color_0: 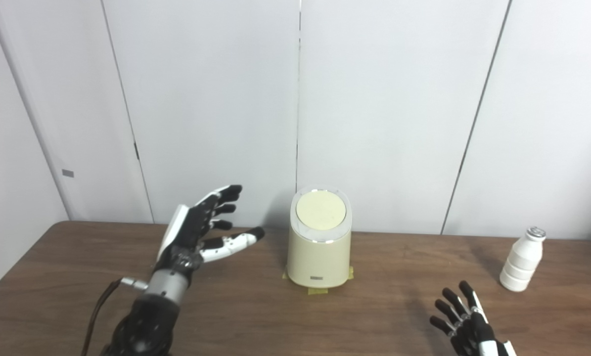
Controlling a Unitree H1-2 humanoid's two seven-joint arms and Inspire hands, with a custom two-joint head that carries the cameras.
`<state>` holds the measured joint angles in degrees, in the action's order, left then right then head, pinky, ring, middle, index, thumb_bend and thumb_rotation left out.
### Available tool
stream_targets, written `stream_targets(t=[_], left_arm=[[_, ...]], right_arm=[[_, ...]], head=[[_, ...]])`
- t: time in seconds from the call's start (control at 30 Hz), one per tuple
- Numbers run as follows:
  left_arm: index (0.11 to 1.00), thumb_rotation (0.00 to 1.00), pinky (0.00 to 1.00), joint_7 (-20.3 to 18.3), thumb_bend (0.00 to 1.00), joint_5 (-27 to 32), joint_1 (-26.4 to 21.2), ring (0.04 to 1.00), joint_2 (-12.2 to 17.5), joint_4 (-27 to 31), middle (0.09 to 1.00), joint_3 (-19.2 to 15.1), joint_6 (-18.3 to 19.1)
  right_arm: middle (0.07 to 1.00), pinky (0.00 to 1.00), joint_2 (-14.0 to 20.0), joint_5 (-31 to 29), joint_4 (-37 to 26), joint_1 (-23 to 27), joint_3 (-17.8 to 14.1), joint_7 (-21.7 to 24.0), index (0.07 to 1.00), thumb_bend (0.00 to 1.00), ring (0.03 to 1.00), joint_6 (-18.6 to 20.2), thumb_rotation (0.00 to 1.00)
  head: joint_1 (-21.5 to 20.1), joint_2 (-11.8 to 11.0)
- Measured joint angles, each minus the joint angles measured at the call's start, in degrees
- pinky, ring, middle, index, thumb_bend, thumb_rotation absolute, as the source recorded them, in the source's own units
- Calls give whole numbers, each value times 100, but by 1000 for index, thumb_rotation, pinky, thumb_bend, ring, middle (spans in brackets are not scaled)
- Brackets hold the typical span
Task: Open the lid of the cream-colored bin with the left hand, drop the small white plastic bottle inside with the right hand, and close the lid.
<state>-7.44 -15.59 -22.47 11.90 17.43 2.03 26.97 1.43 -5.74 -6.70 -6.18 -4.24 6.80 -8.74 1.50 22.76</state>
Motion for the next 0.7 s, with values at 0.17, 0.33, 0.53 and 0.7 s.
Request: stream_targets(t=[0.17,0.33,0.53,0.7], left_arm=[[871,236,709,-231,809,-490,-492,817,3,-386,868,153,1],[876,250,707,-361,821,-857,-1070,810,40,-930,864,344,1],[873,282,667,-441,829,-1012,-1506,791,122,-1464,856,694,-39],[869,299,676,-445,832,-1139,-1723,806,329,-1804,850,838,-75]], right_arm=[[930,821,-13,65,24,33,11,-23,1000,559,899,28,971],[927,839,-27,131,64,93,58,-85,1000,549,902,115,972],[922,817,-57,258,116,163,108,-183,1000,546,894,113,964],[921,812,-110,296,165,234,161,-239,1000,538,895,113,969]], head=[[-44,26],[-70,35],[-141,53],[-167,53]])
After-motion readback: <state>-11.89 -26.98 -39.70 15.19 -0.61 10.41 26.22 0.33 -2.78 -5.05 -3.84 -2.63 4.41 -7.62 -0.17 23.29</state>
